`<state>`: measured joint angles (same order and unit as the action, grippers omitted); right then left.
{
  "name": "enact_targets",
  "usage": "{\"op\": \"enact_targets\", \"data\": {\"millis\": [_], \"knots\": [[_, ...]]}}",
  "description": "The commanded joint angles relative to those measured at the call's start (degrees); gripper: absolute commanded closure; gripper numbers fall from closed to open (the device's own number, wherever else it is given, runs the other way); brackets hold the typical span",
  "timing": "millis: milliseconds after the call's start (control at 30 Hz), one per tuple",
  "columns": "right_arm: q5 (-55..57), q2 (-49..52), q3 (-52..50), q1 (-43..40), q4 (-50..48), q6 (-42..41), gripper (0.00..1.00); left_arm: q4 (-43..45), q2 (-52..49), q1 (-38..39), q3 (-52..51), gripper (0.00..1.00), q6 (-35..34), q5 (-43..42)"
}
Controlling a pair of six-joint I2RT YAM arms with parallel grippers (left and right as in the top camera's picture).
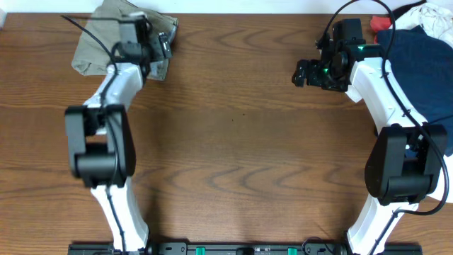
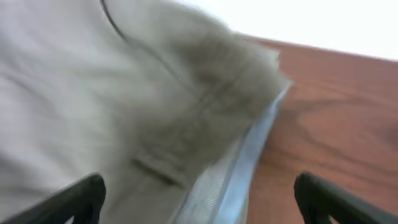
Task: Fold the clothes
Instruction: 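Press the bundle down and release it with the left gripper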
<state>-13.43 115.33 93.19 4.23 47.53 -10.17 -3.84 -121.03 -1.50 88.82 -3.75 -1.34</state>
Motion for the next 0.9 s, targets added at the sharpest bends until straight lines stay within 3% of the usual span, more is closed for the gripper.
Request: {"op": "enact_targets", "data": {"millis": [0, 100, 533, 867], "knots": [[0.15, -0.22, -0.44, 0.22, -0.04, 0.17, 0.01, -3.76, 5.38, -0.22, 1.16, 0.02, 12.17, 0.79], [0.15, -0.22, -0.44, 0.24, -0.39, 0.20, 0.01, -6.01, 4.57, -1.36, 1.16, 0.02, 17.20, 0.96], [0.17, -0.22, -0.44, 0.33, -0.37, 0.20, 0.01, -5.49, -5.14, -9.27, 1.16, 0.02, 19.71, 0.83], [0.17, -0.22, -0.44, 0.33, -0.63, 0.17, 0.01, -0.76, -12.74, -9.20, 1.16, 0.02, 16.37, 0.52]]}}
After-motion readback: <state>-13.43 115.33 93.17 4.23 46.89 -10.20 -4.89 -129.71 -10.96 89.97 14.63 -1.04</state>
